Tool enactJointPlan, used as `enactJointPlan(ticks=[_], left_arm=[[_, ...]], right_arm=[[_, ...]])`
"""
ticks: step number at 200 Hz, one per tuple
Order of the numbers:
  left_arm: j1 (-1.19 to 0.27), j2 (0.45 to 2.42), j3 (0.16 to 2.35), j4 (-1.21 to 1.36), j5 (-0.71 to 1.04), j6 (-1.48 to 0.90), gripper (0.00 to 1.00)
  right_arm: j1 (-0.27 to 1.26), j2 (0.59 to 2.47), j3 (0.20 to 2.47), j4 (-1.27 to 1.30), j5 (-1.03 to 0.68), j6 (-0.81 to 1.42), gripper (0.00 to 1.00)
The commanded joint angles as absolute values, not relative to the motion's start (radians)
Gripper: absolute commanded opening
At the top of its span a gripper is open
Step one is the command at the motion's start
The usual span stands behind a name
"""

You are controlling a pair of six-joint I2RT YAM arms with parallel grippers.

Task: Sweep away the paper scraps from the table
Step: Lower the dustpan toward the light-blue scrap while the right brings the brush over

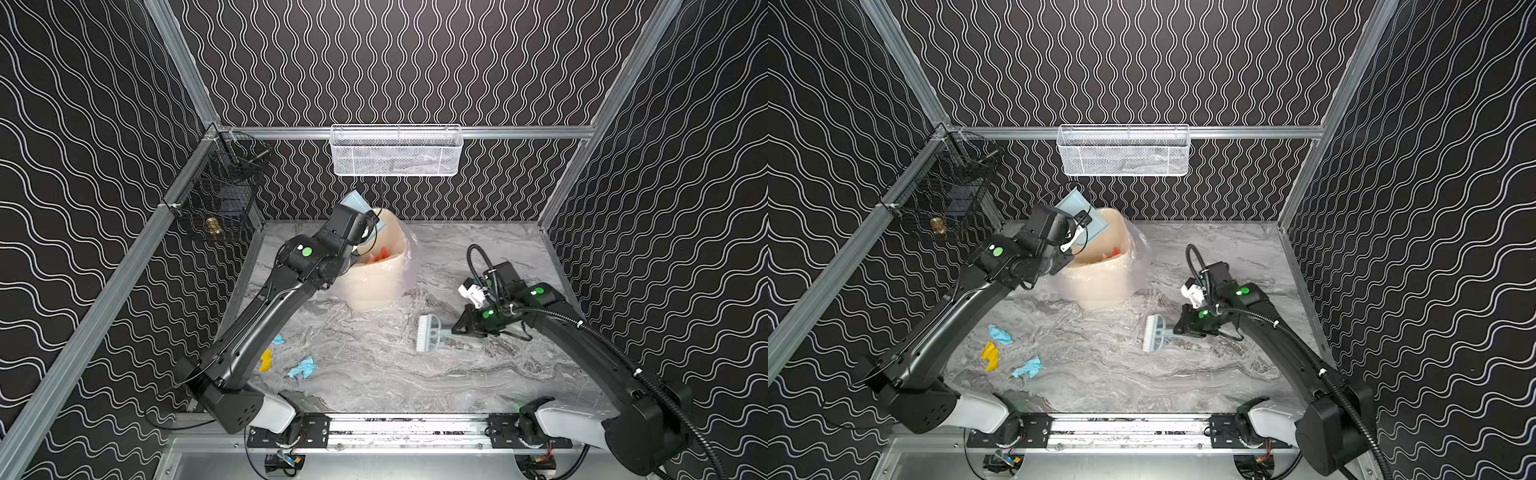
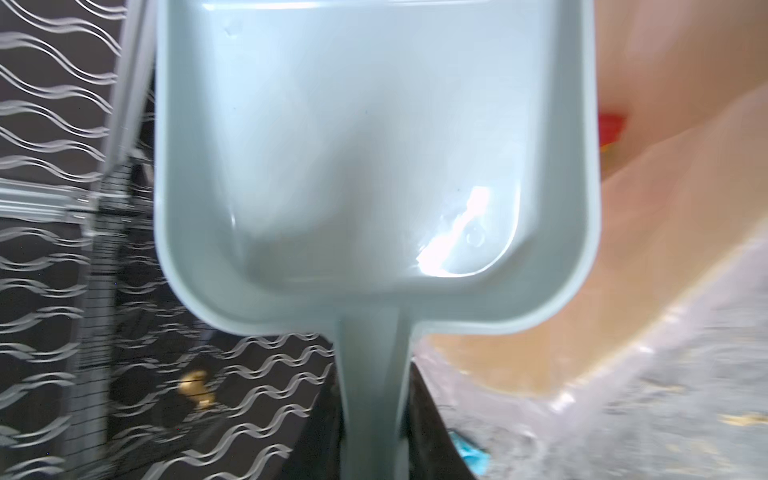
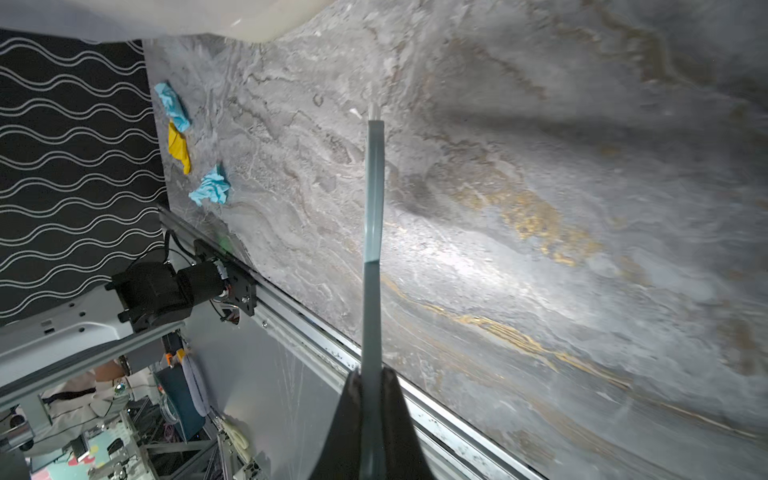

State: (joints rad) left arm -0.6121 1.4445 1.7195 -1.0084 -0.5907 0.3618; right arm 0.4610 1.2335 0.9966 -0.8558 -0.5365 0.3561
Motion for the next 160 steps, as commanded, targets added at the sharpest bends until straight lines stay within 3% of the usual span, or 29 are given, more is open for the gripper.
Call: enactJointPlan(ticks=[1,74,160], left_arm=[[-0.613,1.413,1.694,-1.033,-0.426,0.210,0.03],[-0.611,1.312,1.593,-1.040,-0.246,0.110,0.03],[-0.462,1.175,1.494,-1.112,-0.168,0.102,0.03]], right_arm=[[0.555,1.228,0.954,-0.651,-0.547,0.509,0.00],[0.891,1.407,0.992,-0.320,-0.483,0.660,0.00],[1.058,1.719,1.180,-0.026,-0.534,0.751,0.00]])
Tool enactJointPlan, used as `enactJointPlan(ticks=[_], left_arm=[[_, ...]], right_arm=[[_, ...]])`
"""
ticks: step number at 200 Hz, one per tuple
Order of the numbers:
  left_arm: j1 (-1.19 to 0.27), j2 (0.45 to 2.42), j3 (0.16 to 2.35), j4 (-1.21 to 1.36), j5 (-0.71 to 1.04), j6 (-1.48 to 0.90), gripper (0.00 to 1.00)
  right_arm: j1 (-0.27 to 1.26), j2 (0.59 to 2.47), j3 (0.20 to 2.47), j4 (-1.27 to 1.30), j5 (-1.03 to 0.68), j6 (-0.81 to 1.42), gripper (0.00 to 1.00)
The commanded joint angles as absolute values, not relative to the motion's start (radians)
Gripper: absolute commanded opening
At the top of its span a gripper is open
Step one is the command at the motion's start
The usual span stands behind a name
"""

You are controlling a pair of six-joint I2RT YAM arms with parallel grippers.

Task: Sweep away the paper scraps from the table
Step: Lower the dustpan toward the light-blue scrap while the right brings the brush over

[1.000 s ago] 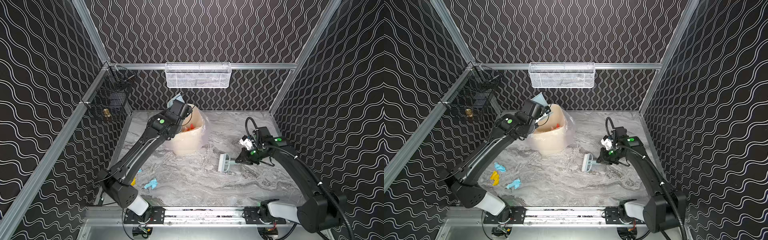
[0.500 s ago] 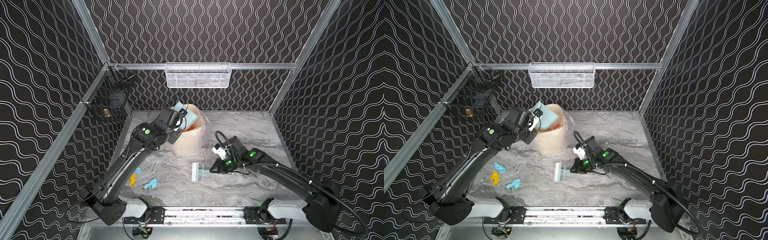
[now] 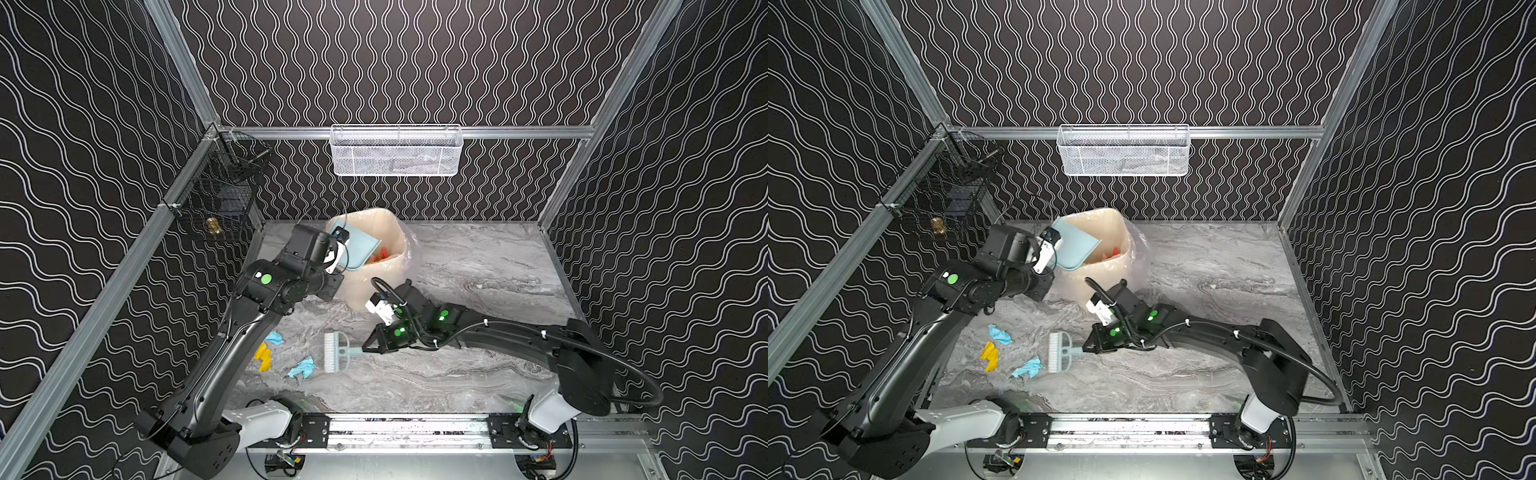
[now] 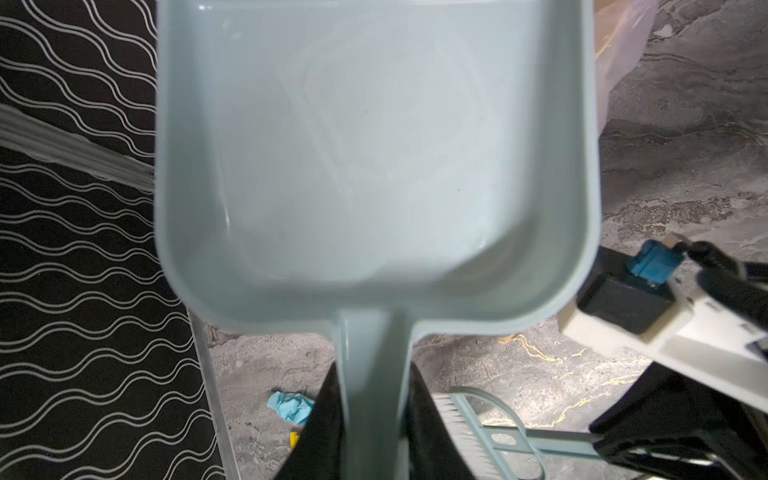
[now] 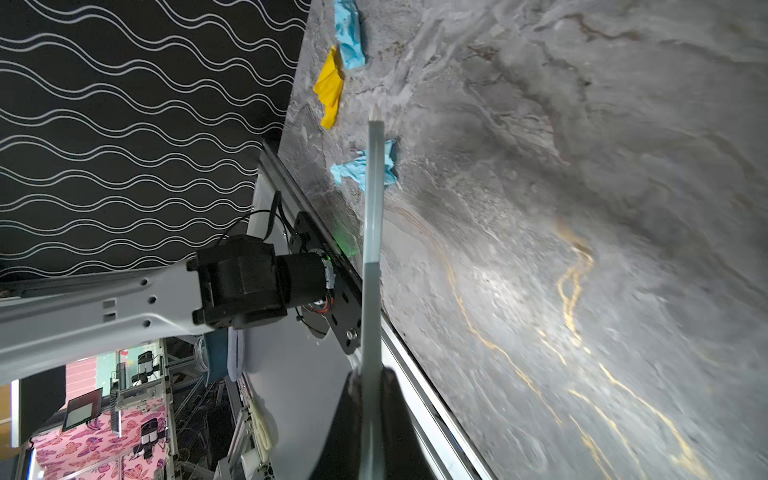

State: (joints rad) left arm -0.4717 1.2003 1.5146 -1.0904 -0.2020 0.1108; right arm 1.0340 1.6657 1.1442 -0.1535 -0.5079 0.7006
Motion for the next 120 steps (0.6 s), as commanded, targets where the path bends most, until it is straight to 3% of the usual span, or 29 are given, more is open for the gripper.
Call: enactJointPlan(ticks=[1,66,120], left_arm=[[-0.461,1.173,1.493,-1.111,-0.167,0.102,0.03],[-0.452,1.126,1.455,-1.128,-0.144,0.082,0.03],[-0.450,1.126,1.464,-1.136,-0.129,0.077,0.03]], right_arm=[[1.060,1.723,1.181,-0.025,-0.536,0.751,0.00],[1.093,1.924,1.276,0.084,-0.603,0.800,0.00],[1.092,2.038,1.356,0.016,-0.633,0.810,0.00]])
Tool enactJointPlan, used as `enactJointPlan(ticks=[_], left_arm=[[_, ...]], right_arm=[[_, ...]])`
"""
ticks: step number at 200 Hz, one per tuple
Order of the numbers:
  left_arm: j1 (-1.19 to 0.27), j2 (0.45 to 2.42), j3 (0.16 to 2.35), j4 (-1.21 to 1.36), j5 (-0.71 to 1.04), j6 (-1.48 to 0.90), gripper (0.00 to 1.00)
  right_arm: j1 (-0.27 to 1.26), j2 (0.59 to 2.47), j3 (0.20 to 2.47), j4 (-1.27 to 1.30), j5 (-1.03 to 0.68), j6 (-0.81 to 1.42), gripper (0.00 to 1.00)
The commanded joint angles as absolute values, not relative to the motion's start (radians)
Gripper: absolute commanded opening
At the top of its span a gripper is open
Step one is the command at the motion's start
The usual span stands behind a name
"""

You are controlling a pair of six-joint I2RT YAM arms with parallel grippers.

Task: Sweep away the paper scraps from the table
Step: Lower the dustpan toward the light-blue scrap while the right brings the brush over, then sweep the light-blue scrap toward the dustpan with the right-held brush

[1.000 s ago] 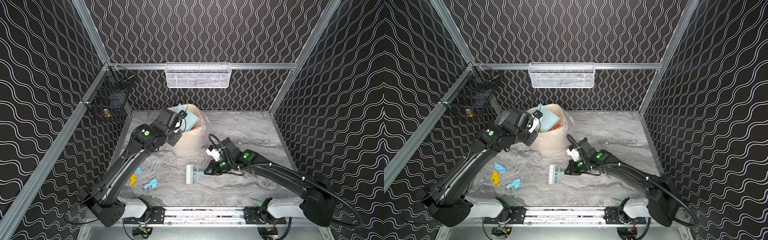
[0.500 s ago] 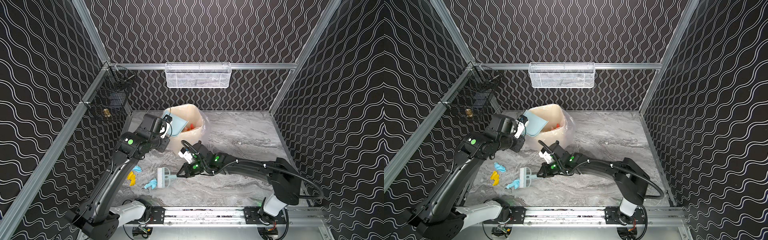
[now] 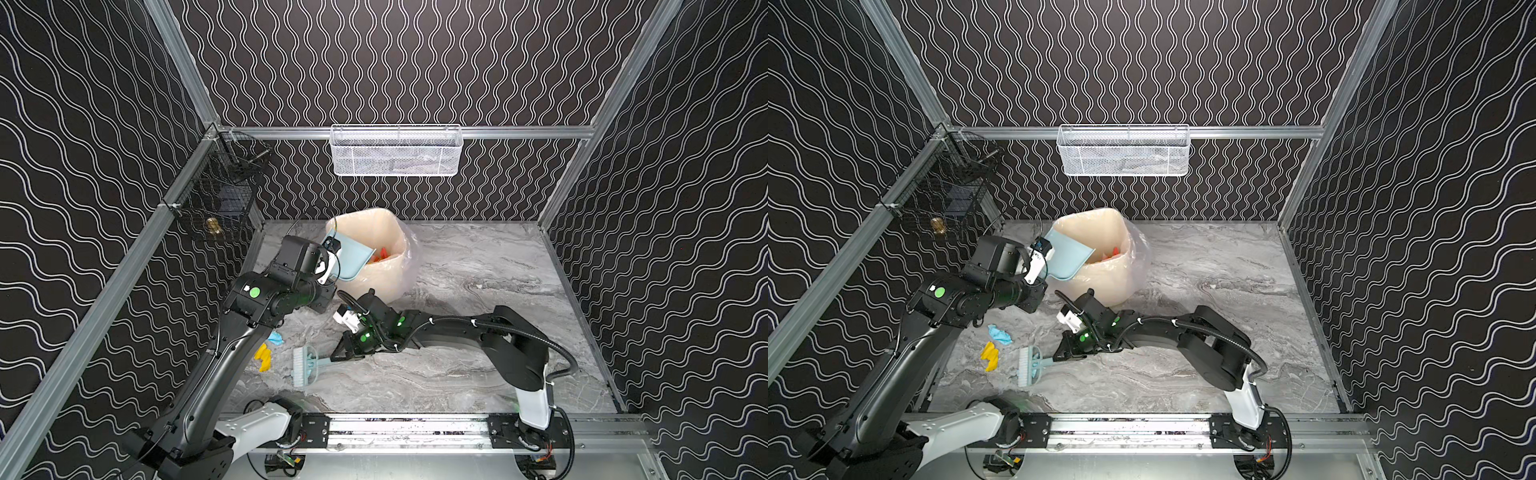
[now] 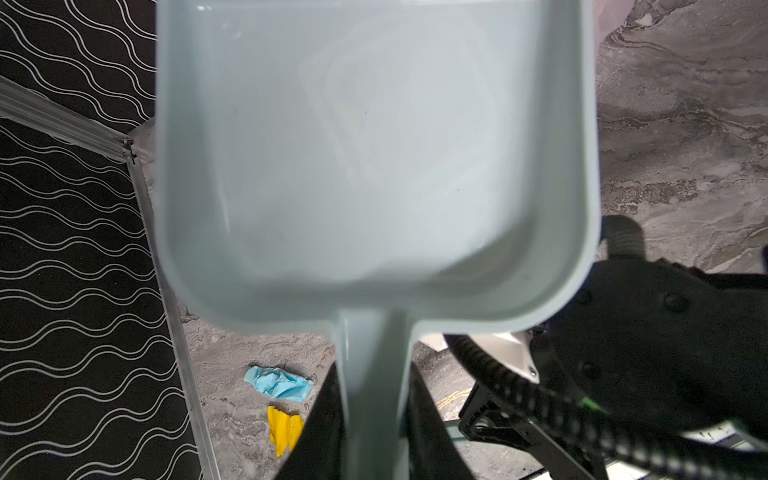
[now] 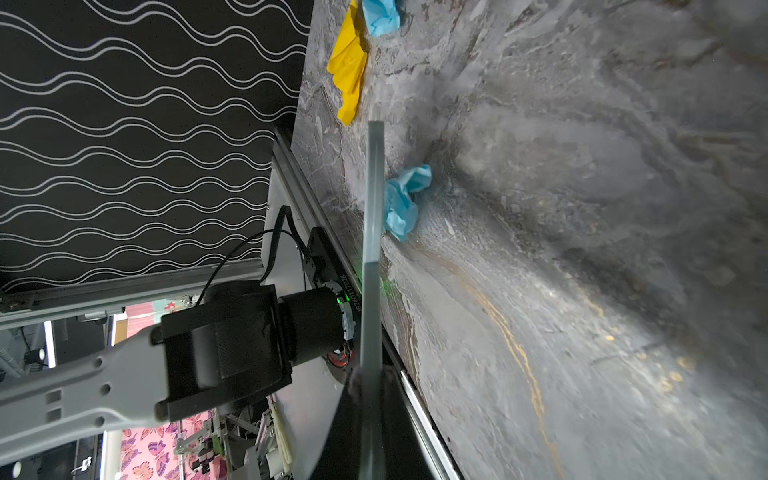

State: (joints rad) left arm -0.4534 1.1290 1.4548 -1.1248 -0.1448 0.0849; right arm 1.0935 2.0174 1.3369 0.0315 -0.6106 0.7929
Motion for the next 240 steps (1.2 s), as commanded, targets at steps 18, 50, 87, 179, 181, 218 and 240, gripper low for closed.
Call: enactJointPlan(ticks=[18,50,87,179,181,218,240], left_arm=[[-0.451,1.126,1.469,-1.140,-0.118,0.079,0.03],[-0.451,1.128,1.473,-1.141,-0.087,0.089,0.03],[-0.490,1.129,1.471,-1.147,-0.024,0.104,0.03],[-0.664,1.133,1.466,-1.232,0.010,0.091,0.04],[-0.669,1.132,1.462,-1.233,0.011,0.088,0.04],[-0.730,1.121,1.417,-1.232,0.011,0.044,0.03],[-0.750,1.127,1.404,-1.233,0.010,0.029,0.03]], right_arm=[[1.083,2.019,1.332,-0.034,-0.618,0.816,0.00],[1.038,1.907,1.217,-0.125,-0.584,0.811,0.00],[0.963,1.735,1.101,-0.314,-0.570,0.733,0.00],[0.705,1.397,0.979,-0.864,-0.486,0.464,0.00],[0.701,1.393,0.982,-0.873,-0.485,0.461,0.00],[0.682,1.365,1.102,-0.940,-0.505,0.444,0.00],[0.685,1.380,1.125,-0.907,-0.545,0.457,0.00]])
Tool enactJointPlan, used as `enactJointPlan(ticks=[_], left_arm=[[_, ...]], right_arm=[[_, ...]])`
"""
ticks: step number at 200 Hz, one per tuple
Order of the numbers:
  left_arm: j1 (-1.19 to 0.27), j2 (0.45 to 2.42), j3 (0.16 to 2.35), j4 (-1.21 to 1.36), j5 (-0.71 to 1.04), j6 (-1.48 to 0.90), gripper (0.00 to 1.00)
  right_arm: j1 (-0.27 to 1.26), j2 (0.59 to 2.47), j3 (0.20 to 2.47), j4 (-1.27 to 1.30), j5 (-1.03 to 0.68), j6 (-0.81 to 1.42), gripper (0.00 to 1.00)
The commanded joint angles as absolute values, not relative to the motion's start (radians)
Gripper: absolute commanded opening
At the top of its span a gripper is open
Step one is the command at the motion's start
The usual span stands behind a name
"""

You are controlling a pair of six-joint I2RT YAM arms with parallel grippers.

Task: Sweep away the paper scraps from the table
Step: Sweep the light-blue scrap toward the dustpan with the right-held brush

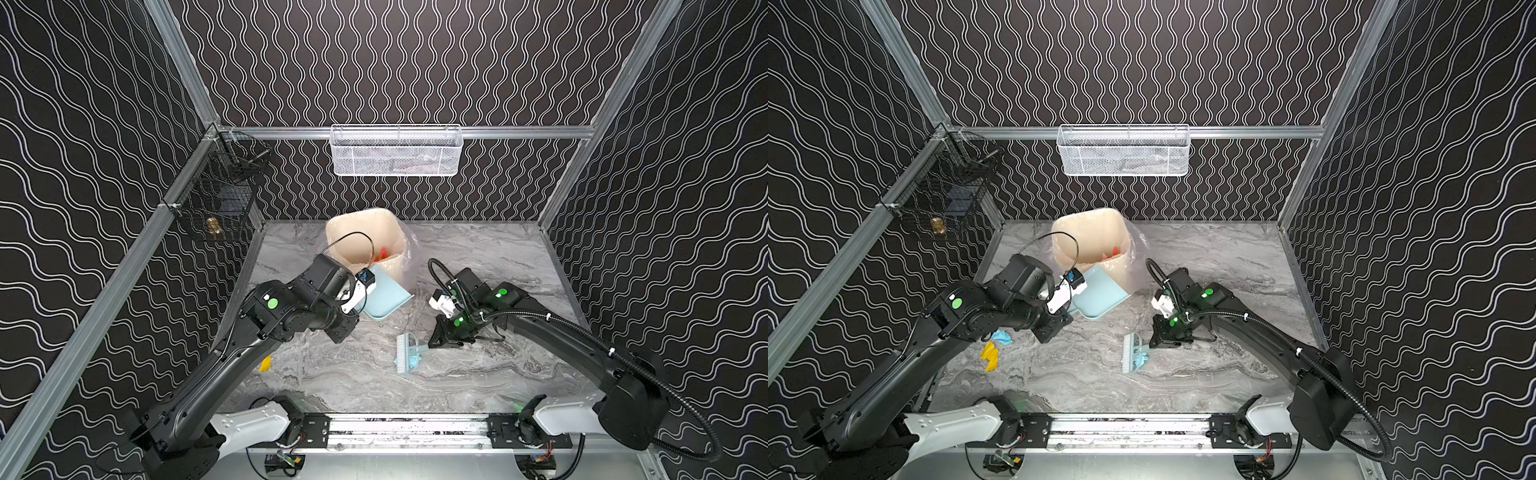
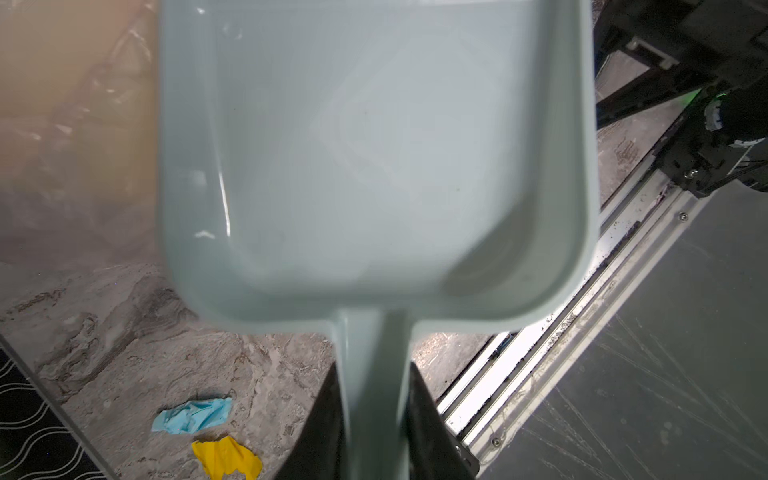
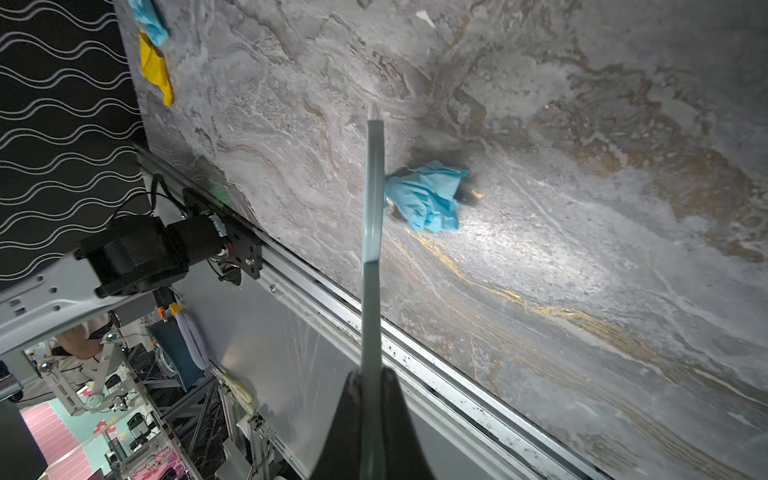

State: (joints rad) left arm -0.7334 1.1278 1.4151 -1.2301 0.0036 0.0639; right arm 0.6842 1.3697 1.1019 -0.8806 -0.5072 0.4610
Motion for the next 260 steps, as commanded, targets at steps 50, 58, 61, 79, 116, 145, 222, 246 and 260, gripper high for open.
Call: enactJointPlan(ticks=[50,58,61,79,116,145,222,246,260], left_arm=[[-0.794,1.133,1.354,-1.231,0.018,0.012,0.03],[-0.805,1.135,1.347,-1.231,0.018,0.003,0.03],[-0.809,1.136,1.343,-1.231,0.021,0.000,0.03],[-0.844,1.143,1.318,-1.222,0.022,-0.024,0.03],[-0.902,1.161,1.264,-1.181,0.029,-0.057,0.03],[-0.918,1.185,1.228,-1.128,0.058,-0.069,0.03],[-0.955,1.307,1.157,-1.007,0.129,-0.047,0.03],[-0.968,1.339,1.141,-0.990,0.133,-0.033,0.03],[-0.981,1.359,1.131,-0.982,0.133,-0.025,0.03]], right_arm=[[0.685,1.477,1.112,-0.805,-0.557,0.449,0.00],[0.684,1.491,1.111,-0.806,-0.553,0.443,0.00],[0.685,1.495,1.111,-0.810,-0.550,0.439,0.00],[0.675,1.504,1.111,-0.874,-0.490,0.400,0.00],[0.574,1.464,1.072,-0.993,-0.426,0.301,0.00],[0.485,1.441,1.075,-1.066,-0.389,0.235,0.00],[0.338,1.397,1.247,-1.205,-0.396,0.197,0.00],[0.274,1.368,1.272,-1.240,-0.332,0.221,0.00],[0.258,1.350,1.281,-1.252,-0.272,0.250,0.00]])
